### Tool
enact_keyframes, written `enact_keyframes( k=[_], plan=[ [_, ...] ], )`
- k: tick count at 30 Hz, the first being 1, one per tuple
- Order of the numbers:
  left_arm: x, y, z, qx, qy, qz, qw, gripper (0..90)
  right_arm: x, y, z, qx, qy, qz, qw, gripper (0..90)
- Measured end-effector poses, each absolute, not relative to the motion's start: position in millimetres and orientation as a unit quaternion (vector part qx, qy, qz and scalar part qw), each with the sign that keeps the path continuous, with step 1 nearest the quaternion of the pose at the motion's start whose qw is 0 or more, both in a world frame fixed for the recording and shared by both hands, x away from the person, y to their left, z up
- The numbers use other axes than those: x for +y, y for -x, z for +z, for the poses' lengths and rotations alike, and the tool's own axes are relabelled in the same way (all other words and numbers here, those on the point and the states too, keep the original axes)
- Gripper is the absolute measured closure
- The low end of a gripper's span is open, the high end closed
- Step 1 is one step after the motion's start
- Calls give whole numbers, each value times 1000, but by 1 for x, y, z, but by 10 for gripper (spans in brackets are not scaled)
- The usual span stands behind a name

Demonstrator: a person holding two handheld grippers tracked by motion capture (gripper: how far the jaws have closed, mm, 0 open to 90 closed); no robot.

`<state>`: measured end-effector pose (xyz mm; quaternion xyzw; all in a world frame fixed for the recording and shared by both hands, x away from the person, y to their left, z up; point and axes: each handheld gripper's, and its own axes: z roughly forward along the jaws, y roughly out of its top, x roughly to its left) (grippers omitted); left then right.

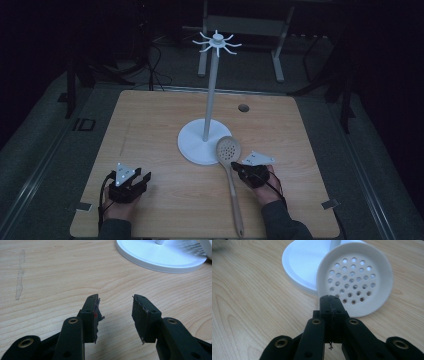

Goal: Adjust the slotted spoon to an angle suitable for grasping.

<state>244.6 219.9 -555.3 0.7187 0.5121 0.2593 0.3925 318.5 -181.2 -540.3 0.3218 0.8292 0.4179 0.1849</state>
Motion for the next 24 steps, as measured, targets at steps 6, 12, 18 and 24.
enact_keyframes(
  k=[6, 12, 18, 24],
  plan=[
    [219, -244, -555, 510, -720, 262, 391, 572, -170, -323, -540, 836, -312, 415, 177, 900],
    [219, -243, -554, 506, -721, 268, 389, 573, -154, -325, -543, 847, -296, 406, 175, 900],
    [219, -243, -553, 505, -720, 270, 392, 574, -142, -330, -549, 861, -286, 387, 165, 900],
    [217, -243, -553, 501, -723, 271, 390, 575, -135, -333, -558, 876, -280, 354, 173, 900]
  ],
)
